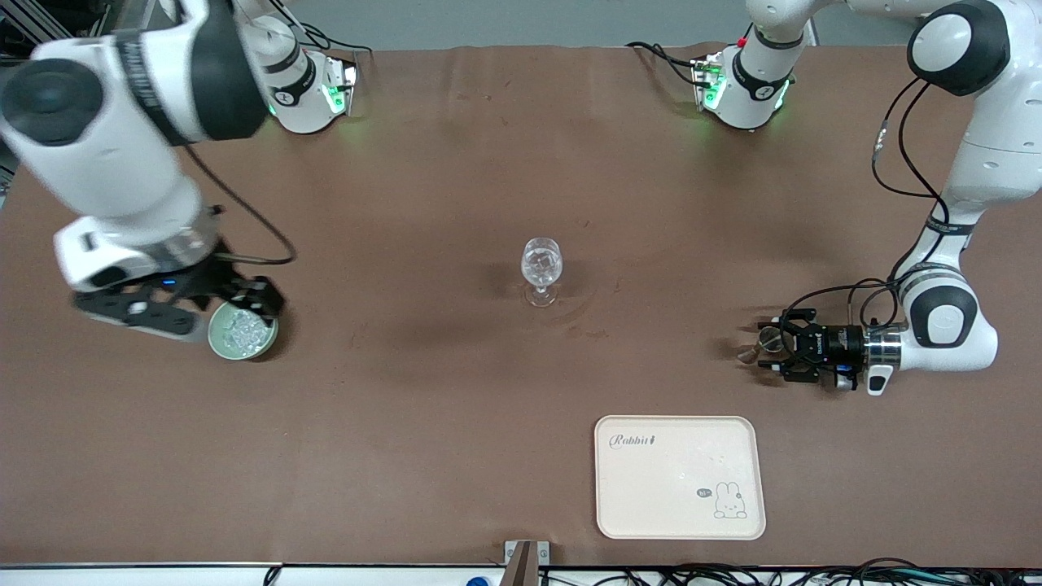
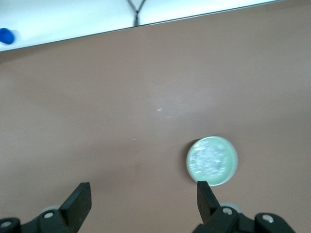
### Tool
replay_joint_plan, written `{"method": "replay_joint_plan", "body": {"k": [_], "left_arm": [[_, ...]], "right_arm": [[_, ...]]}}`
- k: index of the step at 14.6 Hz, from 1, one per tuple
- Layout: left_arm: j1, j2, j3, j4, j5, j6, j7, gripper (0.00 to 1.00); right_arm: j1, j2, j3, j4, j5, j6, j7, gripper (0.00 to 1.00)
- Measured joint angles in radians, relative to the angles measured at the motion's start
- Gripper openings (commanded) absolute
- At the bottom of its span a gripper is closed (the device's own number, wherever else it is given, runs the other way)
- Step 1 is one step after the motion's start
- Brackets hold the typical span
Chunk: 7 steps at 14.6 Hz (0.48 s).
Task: Pour wine and add ice with both arms
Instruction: 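Withdraw the right gripper while the left gripper sets the jigger down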
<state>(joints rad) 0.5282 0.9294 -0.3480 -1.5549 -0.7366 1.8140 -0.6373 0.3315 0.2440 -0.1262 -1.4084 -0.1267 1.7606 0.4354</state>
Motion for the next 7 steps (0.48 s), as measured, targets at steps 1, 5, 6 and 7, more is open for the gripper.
{"method": "replay_joint_plan", "body": {"k": [1, 5, 6, 7], "left_arm": [[0.002, -0.011, 0.0, 0.004, 0.011, -0.002, -0.006, 1.0], [0.003, -0.074, -0.002, 0.051, 0.109, -0.053, -0.021, 1.0], [0.003, -0.091, -0.004, 0.077, 0.148, -0.074, -0.03, 1.0], [0.003, -0.11, -0.008, 0.105, 0.185, -0.096, -0.034, 1.0]], "right_arm": [[-0.051, -0.018, 0.0, -0.012, 0.0, -0.009, -0.071, 0.96], [-0.181, -0.091, 0.001, -0.053, 0.0, -0.093, -0.25, 0.96], [-0.192, -0.105, 0.002, -0.056, 0.0, -0.122, -0.273, 0.96], [-0.199, -0.12, 0.002, -0.056, 0.002, -0.15, -0.293, 0.96]]}}
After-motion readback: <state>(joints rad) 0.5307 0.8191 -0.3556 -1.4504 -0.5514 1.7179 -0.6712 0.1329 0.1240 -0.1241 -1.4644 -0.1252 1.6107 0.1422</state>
